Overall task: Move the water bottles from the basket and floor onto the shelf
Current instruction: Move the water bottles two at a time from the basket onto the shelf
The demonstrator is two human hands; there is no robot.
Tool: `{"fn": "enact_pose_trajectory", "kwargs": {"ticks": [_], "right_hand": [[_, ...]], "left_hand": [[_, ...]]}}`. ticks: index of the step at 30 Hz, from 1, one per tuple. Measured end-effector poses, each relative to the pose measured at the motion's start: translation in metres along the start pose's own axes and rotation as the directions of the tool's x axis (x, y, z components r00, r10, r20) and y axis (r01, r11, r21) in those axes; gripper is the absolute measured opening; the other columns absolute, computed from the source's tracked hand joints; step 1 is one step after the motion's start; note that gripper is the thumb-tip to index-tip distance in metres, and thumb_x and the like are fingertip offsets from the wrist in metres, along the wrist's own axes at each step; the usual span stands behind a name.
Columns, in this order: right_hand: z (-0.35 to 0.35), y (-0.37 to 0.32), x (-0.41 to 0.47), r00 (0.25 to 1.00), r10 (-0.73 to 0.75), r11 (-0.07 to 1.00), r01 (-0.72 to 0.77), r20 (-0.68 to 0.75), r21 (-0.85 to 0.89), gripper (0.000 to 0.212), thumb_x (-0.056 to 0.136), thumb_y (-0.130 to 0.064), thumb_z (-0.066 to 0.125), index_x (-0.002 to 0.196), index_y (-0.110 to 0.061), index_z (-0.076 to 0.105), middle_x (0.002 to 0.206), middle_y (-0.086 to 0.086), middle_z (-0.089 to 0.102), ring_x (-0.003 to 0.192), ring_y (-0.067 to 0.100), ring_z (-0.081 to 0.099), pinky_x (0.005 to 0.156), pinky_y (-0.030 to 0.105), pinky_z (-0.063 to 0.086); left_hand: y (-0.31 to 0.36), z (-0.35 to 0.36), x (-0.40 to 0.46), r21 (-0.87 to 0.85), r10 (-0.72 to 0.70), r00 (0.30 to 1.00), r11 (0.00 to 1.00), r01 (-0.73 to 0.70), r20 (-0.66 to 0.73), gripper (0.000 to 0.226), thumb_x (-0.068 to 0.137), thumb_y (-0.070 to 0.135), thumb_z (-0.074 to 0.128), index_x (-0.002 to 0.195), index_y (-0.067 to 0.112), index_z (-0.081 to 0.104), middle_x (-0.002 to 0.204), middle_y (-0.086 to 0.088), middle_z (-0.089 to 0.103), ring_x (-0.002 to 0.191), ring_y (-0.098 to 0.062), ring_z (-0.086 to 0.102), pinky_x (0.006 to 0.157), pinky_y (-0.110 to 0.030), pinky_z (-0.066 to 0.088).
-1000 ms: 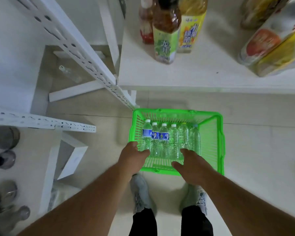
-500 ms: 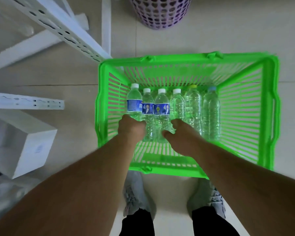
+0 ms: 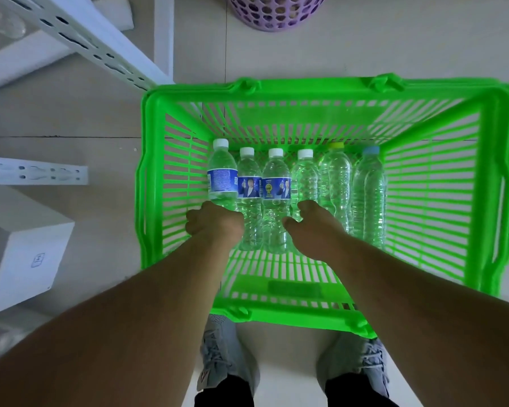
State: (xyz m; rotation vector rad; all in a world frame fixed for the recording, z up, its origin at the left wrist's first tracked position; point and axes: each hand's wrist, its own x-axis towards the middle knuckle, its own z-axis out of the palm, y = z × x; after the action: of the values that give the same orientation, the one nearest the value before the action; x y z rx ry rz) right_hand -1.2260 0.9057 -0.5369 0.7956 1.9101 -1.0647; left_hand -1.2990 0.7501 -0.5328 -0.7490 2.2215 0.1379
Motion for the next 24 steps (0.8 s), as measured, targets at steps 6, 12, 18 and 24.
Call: {"fn": "enact_pose_trajectory", "kwargs": {"ticks": [6,12,18,24], "right_hand": [[0.004,-0.006,0.007,0.999,0.006,0.998,-0.009,0.052,0.058,0.066,0.096,-0.044,0.053,0.152,-0.019,0.029,0.155,0.006,0.039,0.103,0.020,0.063,0.077,0.029,0.050],[0.010,-0.008,0.014,1.000,-0.019,0.998,0.019,0.003,0.064,0.061,0.096,-0.042,0.054,0.149,-0.019,0.035,0.150,0.004,0.046,0.089,0.012,0.057,0.053,0.017,0.032],[0.011,-0.036,0.023,0.998,-0.026,0.976,0.038,-0.059,0.213,0.033,0.093,-0.034,0.056,0.122,-0.018,0.059,0.101,0.002,0.067,0.077,0.018,0.064,0.063,0.026,0.050],[0.030,-0.089,0.041,0.996,-0.073,0.995,0.069,0.058,0.073,0.027,0.098,-0.014,0.047,0.117,-0.004,0.063,0.087,0.012,0.059,0.079,0.026,0.060,0.052,0.027,0.034]], "left_hand": [[-0.004,0.009,0.012,-0.274,0.044,0.999,0.961,-0.042,0.004,0.076,0.080,0.033,0.080,0.133,0.003,0.036,0.133,-0.020,0.054,0.105,-0.037,0.064,0.080,-0.040,0.057],[0.002,0.016,0.013,-0.198,0.040,0.999,0.980,-0.039,-0.002,0.081,0.074,0.047,0.080,0.133,0.003,0.045,0.129,-0.018,0.054,0.101,-0.029,0.065,0.072,-0.032,0.051],[-0.019,0.005,-0.004,-0.489,0.087,0.996,0.870,-0.069,0.015,0.039,0.073,0.026,0.080,0.104,0.007,0.065,0.091,-0.012,0.072,0.076,-0.025,0.069,0.059,-0.026,0.047],[-0.040,-0.002,-0.022,-0.583,0.158,0.982,0.791,-0.189,-0.103,0.033,0.075,0.023,0.081,0.095,0.012,0.057,0.083,-0.002,0.066,0.071,-0.020,0.062,0.064,-0.028,0.046]]}}
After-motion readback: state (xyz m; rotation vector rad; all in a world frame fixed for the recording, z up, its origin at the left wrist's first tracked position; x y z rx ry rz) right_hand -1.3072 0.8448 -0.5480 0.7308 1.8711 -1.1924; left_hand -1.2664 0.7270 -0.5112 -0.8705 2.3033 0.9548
